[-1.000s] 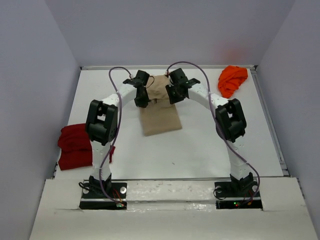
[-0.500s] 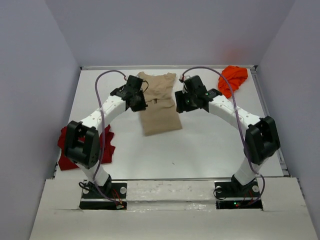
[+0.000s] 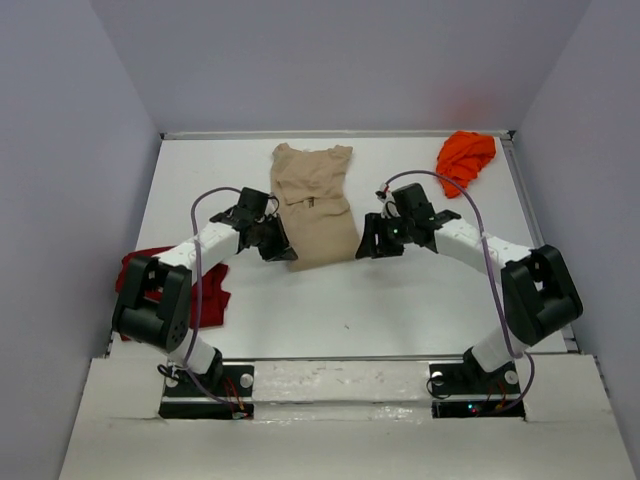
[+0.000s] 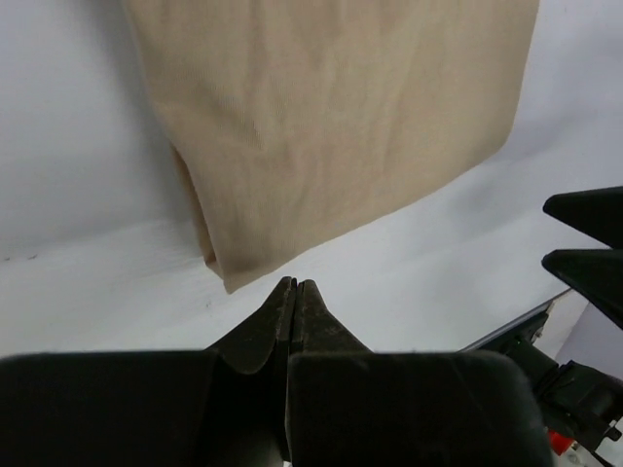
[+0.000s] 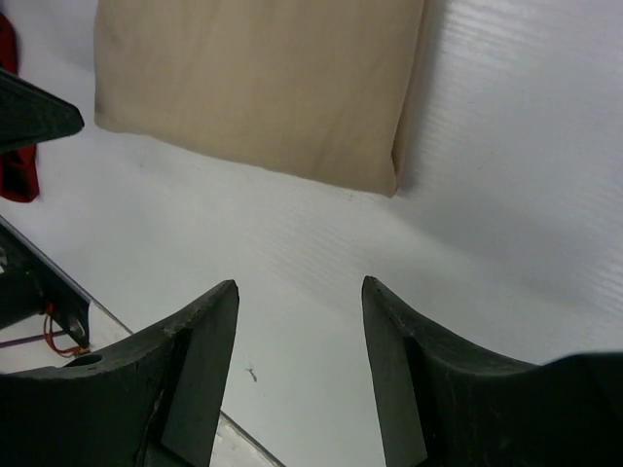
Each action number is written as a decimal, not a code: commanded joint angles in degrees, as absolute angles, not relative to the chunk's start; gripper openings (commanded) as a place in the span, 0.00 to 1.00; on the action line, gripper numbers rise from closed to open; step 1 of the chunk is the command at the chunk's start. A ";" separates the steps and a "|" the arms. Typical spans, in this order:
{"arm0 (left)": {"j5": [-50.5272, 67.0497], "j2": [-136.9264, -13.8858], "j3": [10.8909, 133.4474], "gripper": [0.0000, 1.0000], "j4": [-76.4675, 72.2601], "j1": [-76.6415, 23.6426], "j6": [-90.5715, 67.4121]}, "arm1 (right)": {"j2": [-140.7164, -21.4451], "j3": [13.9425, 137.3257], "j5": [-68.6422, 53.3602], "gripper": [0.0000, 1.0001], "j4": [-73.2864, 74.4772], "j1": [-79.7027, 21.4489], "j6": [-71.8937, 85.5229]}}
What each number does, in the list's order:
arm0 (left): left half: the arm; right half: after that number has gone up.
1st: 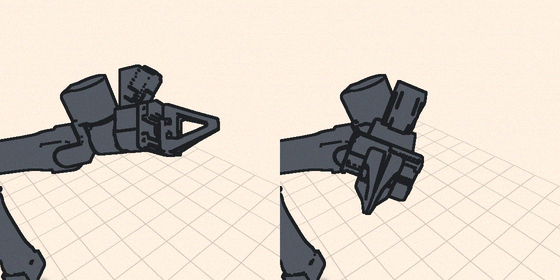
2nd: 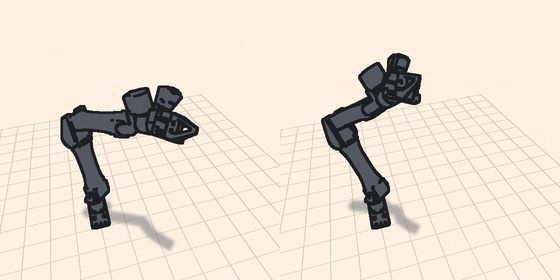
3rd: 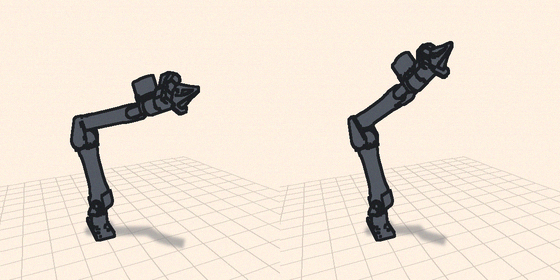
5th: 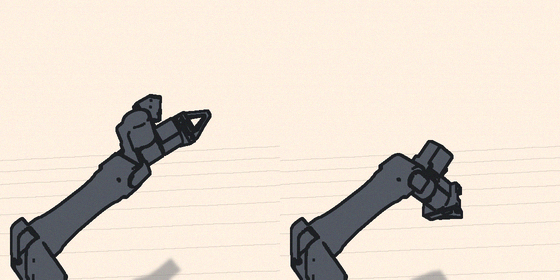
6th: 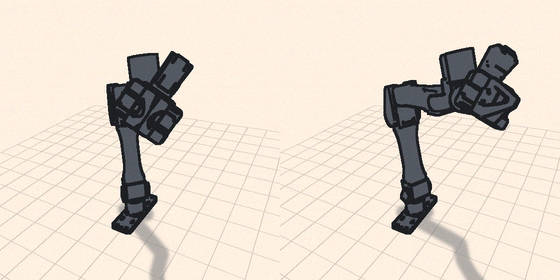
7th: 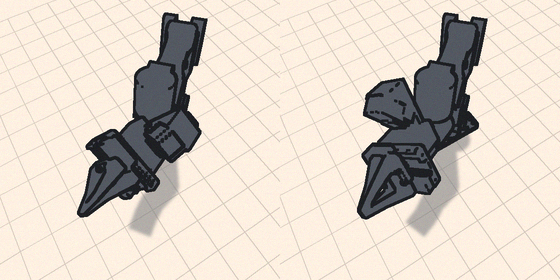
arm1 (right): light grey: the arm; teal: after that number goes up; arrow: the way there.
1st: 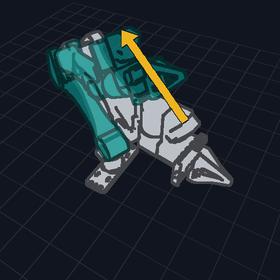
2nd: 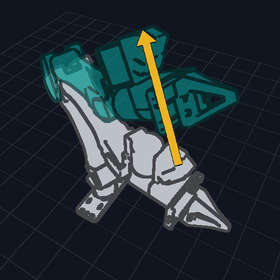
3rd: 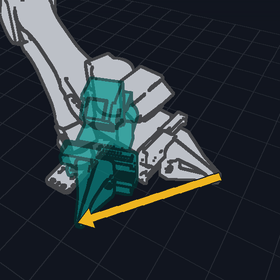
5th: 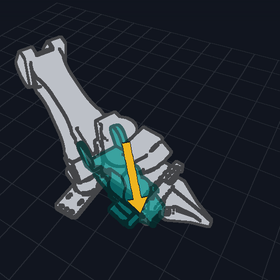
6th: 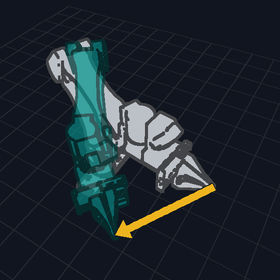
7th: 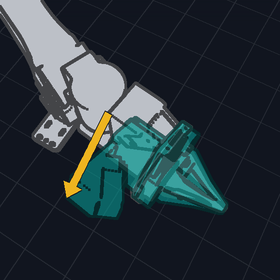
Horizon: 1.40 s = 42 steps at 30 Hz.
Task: Fold and stack the t-shirts
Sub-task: Fold the folded rectangular tshirt in 1/3 of the way, then grab one side of the 2/3 rectangular tshirt with both arms
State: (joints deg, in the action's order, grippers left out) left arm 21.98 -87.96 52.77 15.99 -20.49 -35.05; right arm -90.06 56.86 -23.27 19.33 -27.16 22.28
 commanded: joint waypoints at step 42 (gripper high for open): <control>27.69 -89.30 48.51 0.75 11.07 -16.70 -36.12 | -110.39 68.91 -35.86 0.56 12.57 -16.88 20.04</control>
